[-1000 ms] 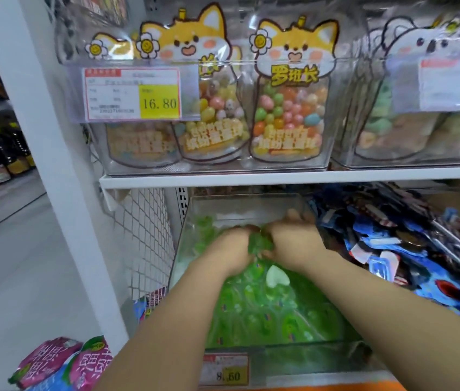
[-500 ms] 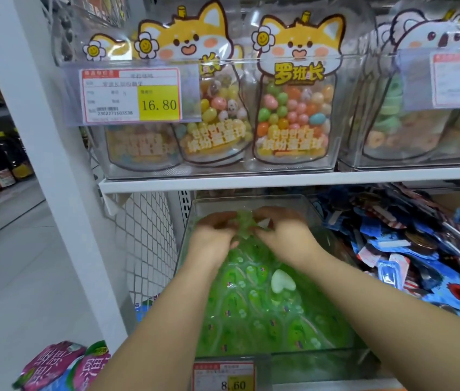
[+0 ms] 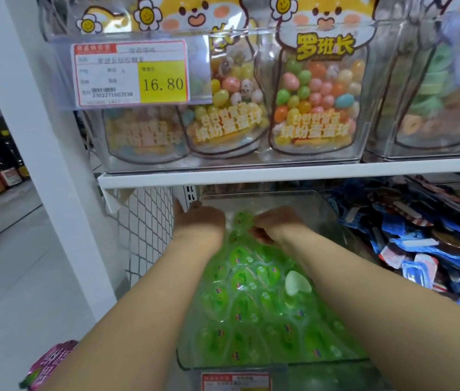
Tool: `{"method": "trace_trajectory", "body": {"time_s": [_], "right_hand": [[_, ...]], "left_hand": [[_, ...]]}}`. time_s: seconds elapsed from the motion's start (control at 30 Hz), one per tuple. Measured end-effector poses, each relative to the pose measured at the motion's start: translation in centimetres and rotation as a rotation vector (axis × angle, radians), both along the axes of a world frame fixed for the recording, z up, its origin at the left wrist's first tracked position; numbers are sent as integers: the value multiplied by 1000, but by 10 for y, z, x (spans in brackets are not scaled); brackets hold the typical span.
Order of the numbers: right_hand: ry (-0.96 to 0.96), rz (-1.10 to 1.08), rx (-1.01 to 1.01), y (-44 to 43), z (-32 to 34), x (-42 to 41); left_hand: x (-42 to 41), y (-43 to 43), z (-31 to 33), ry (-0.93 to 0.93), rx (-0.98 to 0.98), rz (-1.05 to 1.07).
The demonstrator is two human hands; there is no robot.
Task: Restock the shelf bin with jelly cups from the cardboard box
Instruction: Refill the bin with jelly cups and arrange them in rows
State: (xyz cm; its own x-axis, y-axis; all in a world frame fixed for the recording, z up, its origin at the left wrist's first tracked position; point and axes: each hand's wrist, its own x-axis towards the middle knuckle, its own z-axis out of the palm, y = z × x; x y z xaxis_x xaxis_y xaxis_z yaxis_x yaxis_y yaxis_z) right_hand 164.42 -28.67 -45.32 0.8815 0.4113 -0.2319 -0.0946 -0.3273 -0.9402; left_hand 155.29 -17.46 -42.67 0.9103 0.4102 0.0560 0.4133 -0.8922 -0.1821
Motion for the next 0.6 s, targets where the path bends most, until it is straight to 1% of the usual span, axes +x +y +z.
{"method": "trace_trajectory", "body": {"time_s": [0.07,0.13,0.23,0.33,0.37,0.4,0.43,0.5,0.53,0.6], "right_hand": [[29,-11,-16,5,-8,6],[57,-27,-31,11,-14,10],[68,-26,-60,20,-19,14],[67,-23,-42,23,-21,15],[45,-10,-72,23,-20,13],[4,15,-120,21,-19,11],[-70,57,-209,17,-16,9],[-273,134,-404,6,-1,1],[-395,156,-463,0,9,-3],[-573,150,-447,-16,30,-7]], "left_hand": [[-1,8,-5,72,9,15],[-4,13,-7,98,-9,16],[-6,14,-9,68,-21,4],[-5,16,-11,56,-25,4],[-6,16,-11,58,-29,5],[-6,16,-11,59,-32,5],[-7,15,-11,61,-33,5],[-7,15,-9,53,-42,1],[-8,14,-8,38,-43,-3],[-10,12,-5,-30,-34,-20]]}}
